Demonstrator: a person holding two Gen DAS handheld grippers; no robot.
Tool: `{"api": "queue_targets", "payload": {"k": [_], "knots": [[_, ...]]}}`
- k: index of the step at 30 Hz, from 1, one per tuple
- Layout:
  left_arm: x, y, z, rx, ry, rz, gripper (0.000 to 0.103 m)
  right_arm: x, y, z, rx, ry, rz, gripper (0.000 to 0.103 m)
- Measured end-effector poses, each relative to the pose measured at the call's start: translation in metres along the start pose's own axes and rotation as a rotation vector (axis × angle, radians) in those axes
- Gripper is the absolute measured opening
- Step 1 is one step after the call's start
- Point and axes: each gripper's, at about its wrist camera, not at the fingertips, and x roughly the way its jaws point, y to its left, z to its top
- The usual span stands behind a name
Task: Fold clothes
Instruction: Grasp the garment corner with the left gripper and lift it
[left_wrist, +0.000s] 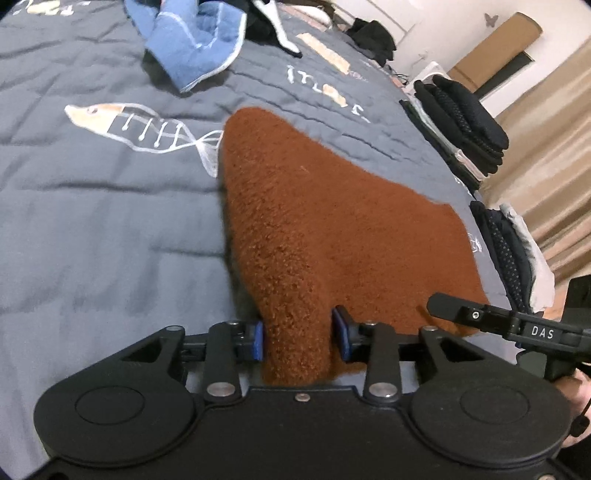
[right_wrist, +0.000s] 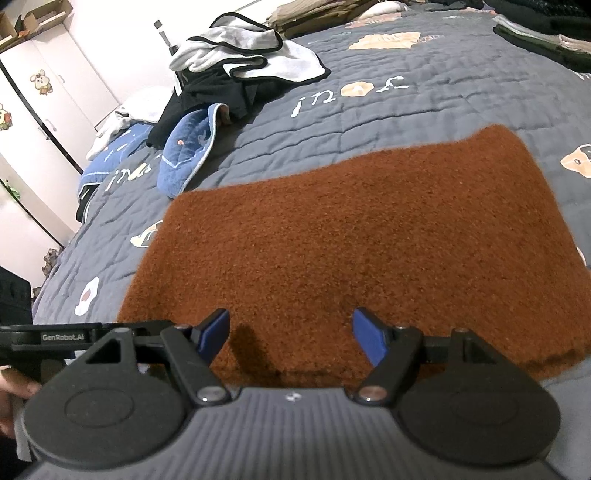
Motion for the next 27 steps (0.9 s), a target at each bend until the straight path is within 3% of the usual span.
{"api": "queue_targets", "payload": {"k": [6,13,19,22,27], "knots": [[-0.011,-0.02,0.0,0.097,-0.084,-0.048,0.024,-0.007,-0.006,0.002,0.047,-0.013,0.03,0.073],[-0.003,-0.054,-0.009,0.234,-0.11,-0.054,0.024,-0.017,-0.022,0.012,0.175,-0.029,0.224,0.073],[0.002,-0.077,-0.021,0.371,-0.123,0.005,0.024,-0.026,-0.006,0.021,0.141,-0.032,0.356,0.073],[0.004,-0.085,-0.026,0.418,-0.127,0.034,0.025,-0.026,0.012,0.026,0.09,-0.022,0.365,0.073],[0.008,-0.093,-0.03,0.471,-0.134,0.054,0.025,-0.021,0.039,0.034,-0.028,-0.011,0.308,0.074]]}}
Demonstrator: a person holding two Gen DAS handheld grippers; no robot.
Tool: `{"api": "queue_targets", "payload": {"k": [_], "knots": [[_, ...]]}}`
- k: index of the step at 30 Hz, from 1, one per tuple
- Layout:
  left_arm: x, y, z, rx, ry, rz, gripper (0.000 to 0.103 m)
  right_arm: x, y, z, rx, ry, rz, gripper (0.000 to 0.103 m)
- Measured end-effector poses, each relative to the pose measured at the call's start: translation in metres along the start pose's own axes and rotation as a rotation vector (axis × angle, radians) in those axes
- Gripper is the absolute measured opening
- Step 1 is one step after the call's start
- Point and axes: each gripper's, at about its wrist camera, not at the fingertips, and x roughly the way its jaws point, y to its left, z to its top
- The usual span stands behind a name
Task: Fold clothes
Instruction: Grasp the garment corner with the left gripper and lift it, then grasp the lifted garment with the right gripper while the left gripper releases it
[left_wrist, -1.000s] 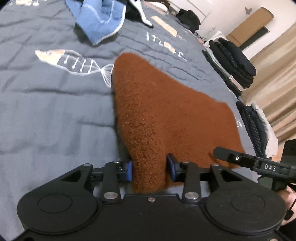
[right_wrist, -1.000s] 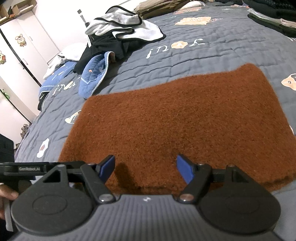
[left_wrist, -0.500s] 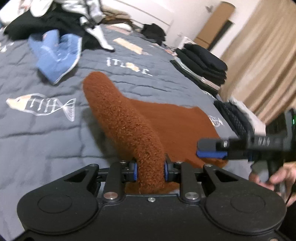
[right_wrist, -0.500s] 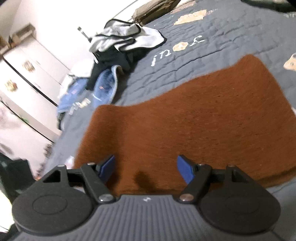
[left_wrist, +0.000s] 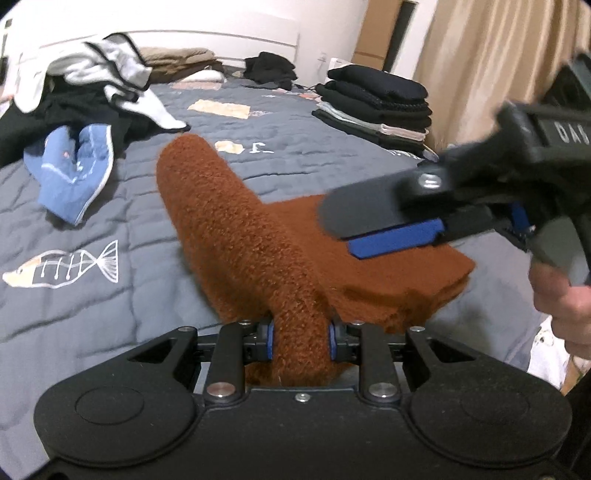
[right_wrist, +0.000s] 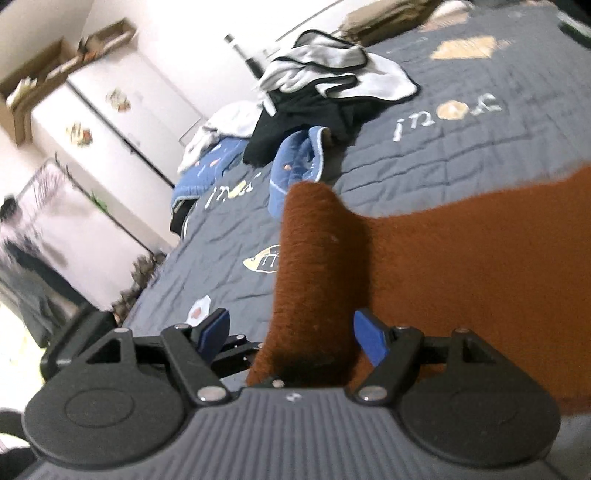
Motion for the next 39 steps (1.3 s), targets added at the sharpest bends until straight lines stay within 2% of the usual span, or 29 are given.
{"api": "queue_targets", "payload": {"k": [10,13,16,19,20,22,23,24,25,28,35,39], "knots": [[0.002,-0.007,-0.003,0.051,-0.002,0.014,0.025,0.031,0.006,0.001,-0.047,0.062,-0.102,0.074],[0.003,-0.009,-0.005,0.061,-0.004,0.018,0.026,0.037,0.003,0.0,-0.018,0.067,-0.109,0.074],[0.003,-0.011,-0.006,0.074,-0.005,0.021,0.027,0.045,-0.003,0.001,0.038,0.074,-0.076,0.073],[0.003,-0.011,-0.007,0.08,-0.006,0.021,0.028,0.05,-0.003,0.0,0.042,0.066,-0.093,0.073],[0.003,-0.011,-0.007,0.081,-0.006,0.021,0.028,0.052,-0.003,-0.001,0.039,0.064,-0.105,0.068],[0.002,-0.01,-0.007,0.078,-0.004,0.024,0.032,0.055,-0.005,-0.003,0.05,0.051,-0.125,0.041],[0.003,-0.009,-0.007,0.075,0.002,0.024,0.034,0.056,-0.006,-0.003,0.057,0.043,-0.133,0.033],[0.003,-0.009,-0.007,0.072,0.007,0.023,0.039,0.056,-0.008,-0.003,0.064,0.036,-0.136,0.025],[0.003,-0.008,-0.007,0.07,0.011,0.023,0.046,0.055,-0.01,-0.003,0.072,0.028,-0.138,0.023],[-0.002,-0.007,-0.004,0.056,0.021,-0.012,0.06,0.048,-0.017,0.0,0.091,0.007,-0.152,0.021],[-0.013,-0.003,0.001,0.01,-0.004,-0.09,0.07,0.014,-0.024,0.012,0.123,-0.065,-0.135,0.02],[-0.01,-0.003,0.001,-0.002,-0.001,-0.087,0.071,-0.012,-0.031,0.019,0.148,-0.116,-0.131,0.02]]}}
